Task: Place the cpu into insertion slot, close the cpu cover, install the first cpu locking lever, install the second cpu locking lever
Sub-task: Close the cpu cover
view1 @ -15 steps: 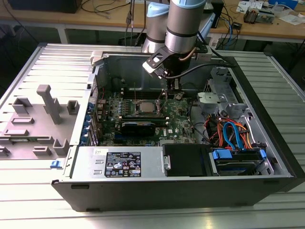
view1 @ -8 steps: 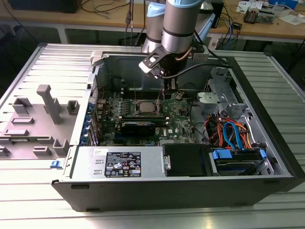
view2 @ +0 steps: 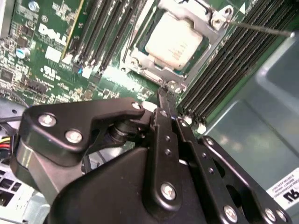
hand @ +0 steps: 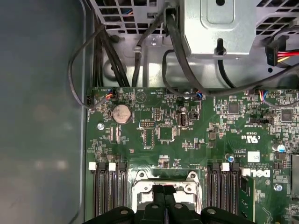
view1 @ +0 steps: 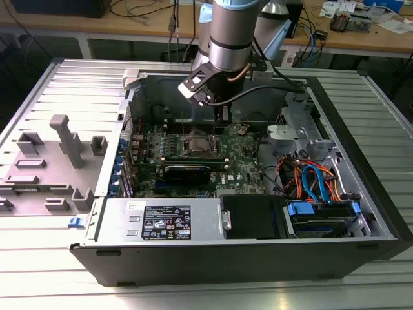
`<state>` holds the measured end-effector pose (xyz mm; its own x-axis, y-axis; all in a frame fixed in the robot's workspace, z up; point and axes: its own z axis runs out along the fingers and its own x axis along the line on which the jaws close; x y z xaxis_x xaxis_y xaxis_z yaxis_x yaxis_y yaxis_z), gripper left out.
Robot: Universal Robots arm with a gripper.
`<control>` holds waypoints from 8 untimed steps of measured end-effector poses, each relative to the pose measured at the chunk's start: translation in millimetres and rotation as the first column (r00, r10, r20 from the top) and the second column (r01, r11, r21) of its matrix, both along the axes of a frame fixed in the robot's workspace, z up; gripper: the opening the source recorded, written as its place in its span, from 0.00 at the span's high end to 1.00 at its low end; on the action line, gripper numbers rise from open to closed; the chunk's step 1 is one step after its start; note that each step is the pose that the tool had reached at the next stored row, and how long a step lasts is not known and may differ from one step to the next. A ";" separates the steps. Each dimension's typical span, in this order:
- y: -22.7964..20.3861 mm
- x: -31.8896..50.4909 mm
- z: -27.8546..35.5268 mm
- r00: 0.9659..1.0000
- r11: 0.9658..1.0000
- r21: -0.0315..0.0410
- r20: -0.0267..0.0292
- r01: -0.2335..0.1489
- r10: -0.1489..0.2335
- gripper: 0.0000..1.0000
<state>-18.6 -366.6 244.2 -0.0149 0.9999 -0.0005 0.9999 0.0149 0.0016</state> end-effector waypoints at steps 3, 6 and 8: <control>0.0 -0.3 0.0 1.000 1.000 0.000 0.000 0.000 0.000 0.89; 0.0 -0.4 0.0 1.000 1.000 0.000 0.000 0.000 0.000 0.89; 0.0 -0.4 0.0 1.000 1.000 0.000 0.000 0.000 0.000 0.89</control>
